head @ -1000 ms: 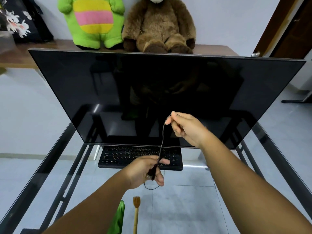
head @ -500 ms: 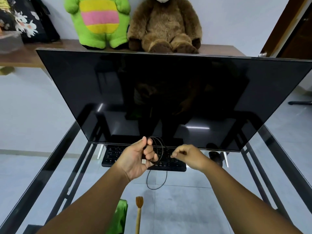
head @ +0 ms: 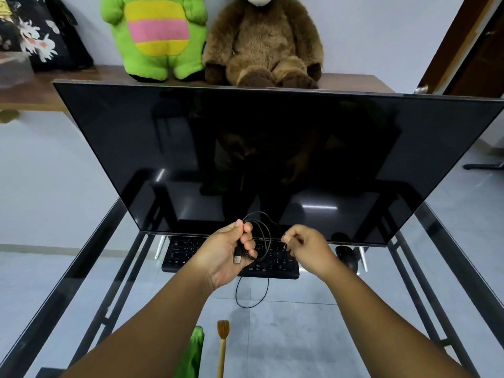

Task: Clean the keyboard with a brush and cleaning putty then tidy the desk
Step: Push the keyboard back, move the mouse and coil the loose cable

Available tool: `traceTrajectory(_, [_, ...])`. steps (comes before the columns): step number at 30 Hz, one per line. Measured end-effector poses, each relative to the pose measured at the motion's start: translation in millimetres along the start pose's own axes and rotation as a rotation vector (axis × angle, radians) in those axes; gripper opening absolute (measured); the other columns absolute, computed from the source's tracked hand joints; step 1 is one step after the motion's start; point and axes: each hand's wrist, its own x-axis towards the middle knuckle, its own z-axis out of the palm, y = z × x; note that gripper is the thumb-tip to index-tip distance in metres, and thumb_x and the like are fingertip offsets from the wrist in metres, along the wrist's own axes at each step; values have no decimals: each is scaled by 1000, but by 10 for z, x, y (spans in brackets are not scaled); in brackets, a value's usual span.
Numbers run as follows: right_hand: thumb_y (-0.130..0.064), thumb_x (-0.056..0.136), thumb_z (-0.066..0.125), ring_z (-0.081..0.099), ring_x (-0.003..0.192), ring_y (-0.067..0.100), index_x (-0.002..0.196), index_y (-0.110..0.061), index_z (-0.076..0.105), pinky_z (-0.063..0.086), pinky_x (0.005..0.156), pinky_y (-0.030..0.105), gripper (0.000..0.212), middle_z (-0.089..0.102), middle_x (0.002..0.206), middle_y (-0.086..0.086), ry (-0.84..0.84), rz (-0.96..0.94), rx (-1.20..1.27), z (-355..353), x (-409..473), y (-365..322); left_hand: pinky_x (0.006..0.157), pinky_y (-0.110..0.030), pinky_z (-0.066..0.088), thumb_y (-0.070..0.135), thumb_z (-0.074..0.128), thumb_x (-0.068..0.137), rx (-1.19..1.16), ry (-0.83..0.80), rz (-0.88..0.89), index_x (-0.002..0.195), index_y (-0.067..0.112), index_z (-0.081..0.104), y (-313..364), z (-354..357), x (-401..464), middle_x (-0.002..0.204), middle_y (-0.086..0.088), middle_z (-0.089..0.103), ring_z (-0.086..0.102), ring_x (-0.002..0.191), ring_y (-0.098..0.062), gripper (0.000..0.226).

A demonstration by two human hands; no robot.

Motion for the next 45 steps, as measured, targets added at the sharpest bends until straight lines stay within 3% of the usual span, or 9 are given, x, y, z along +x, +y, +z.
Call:
traceTrajectory(4, [-5, 98, 52, 59, 62, 13, 92, -4, 64, 52, 59, 23, 13, 63, 75, 10, 33, 92, 476, 39, -3, -63, 60, -25, 43, 27, 38, 104, 40, 8, 15, 84, 12, 57, -8, 32, -4, 67, 0, 40, 40, 60, -12, 31])
traceTrajectory(13, [2, 97, 50, 57, 62, 15, 98, 1, 61, 51, 58, 23, 11, 62, 74, 11, -96, 85, 662, 59, -66, -196, 65, -27, 41, 24, 39, 104, 50, 25, 86, 84, 12, 62, -13, 44, -5, 68, 0, 42, 43, 61, -11, 33])
traceTrajectory(21, [4, 95, 51, 57, 58, 18, 102, -5, 61, 49, 53, 25, 15, 65, 71, 15, -260, 160, 730, 62, -175, -285, 65, -23, 46, 23, 35, 105, 198, 101, 158, 88, 12, 60, -20, 95, -20, 69, 2, 46, 47, 63, -10, 32])
traceTrajectory(25, [-8, 98, 51, 60, 57, 19, 93, -4, 62, 51, 51, 24, 13, 66, 72, 17, -216, 185, 759, 26, -183, -293, 70, -27, 40, 23, 36, 104, 278, 170, 198, 90, 15, 64, -55, 59, -3, 74, 3, 50, 50, 73, -12, 32])
traceTrajectory(28, [-4, 96, 55, 61, 59, 16, 90, -1, 66, 53, 53, 22, 13, 66, 75, 14, -178, 181, 734, -1, -175, -289, 72, -28, 40, 24, 37, 104, 348, 204, 205, 94, 17, 68, -76, 27, -5, 77, 4, 56, 52, 80, -11, 32])
traceTrajectory(33, [4, 90, 60, 61, 60, 16, 106, -3, 67, 53, 54, 22, 19, 67, 74, 13, -162, 175, 700, -58, -183, -310, 73, -27, 35, 26, 44, 102, 517, 256, 186, 96, 25, 73, -62, -18, -22, 84, 9, 71, 47, 77, -9, 29])
traceTrajectory(38, [9, 85, 65, 66, 60, 17, 96, 1, 67, 55, 54, 22, 14, 66, 75, 12, -151, 213, 685, -54, -197, -335, 61, -20, 41, 20, 50, 100, 395, 276, 141, 99, 15, 73, -53, -32, -18, 84, -1, 72, 47, 64, -8, 24])
traceTrajectory(45, [5, 90, 59, 67, 61, 19, 96, 0, 68, 56, 55, 23, 12, 67, 79, 16, -76, 245, 725, -3, -214, -344, 62, -18, 53, 13, 51, 99, 286, 285, 125, 102, 4, 71, -118, -17, -9, 78, -8, 71, 58, 65, -11, 22])
